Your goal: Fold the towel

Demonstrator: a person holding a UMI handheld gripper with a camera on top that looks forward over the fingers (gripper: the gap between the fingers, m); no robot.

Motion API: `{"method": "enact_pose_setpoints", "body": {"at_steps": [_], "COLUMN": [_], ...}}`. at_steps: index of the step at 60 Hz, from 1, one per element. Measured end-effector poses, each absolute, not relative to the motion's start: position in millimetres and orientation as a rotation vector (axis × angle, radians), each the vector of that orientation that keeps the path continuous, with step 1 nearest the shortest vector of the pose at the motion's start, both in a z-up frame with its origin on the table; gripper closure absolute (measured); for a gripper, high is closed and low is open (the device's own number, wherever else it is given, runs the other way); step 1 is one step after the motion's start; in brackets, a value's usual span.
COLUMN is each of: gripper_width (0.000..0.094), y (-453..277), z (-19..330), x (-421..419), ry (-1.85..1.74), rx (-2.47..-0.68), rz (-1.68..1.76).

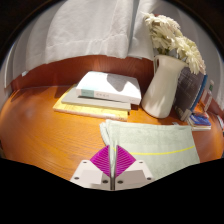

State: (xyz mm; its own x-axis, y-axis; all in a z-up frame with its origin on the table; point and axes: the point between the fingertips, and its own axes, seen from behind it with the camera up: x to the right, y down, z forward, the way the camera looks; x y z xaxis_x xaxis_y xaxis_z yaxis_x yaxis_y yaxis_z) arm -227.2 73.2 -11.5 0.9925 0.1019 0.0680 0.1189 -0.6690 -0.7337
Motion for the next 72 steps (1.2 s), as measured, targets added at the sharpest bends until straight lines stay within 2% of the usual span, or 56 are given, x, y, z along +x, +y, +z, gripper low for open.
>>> {"method": "enact_pose_setpoints", "body": {"at_steps": [5, 12, 17, 22, 28, 31, 33, 38, 41, 45, 50, 66, 72], "gripper_width": [0.0904, 0.0903, 0.0903, 0.0903, 0.0889, 0.0806, 0.0699, 0.0338, 0.0237, 0.0239, 0.0232, 0.0219, 0.0216], "y": [77, 80, 81, 80, 80, 81, 79, 75, 72, 66, 54, -7, -45], "z": [10, 71, 97, 107, 91, 79, 70, 57, 53, 57, 80, 218, 253], "x": [-210, -163, -110, -55, 4, 32, 47, 72, 74, 75, 75, 48, 31], "ry": [-0.174, -0.166, -0.141, -0.126, -0.123, -0.119, -0.112, -0.137, -0.156, -0.182, -0.181, -0.066, -0.054], "rx": [-2.309, -2.228, -2.204, -2.192, -2.219, -2.232, -2.233, -2.253, -2.258, -2.254, -2.234, -2.056, -2.011], "rz": [-0.069, -0.143, -0.202, -0.231, -0.225, -0.228, -0.25, -0.229, -0.176, -0.135, -0.117, 0.0, 0.046]}}
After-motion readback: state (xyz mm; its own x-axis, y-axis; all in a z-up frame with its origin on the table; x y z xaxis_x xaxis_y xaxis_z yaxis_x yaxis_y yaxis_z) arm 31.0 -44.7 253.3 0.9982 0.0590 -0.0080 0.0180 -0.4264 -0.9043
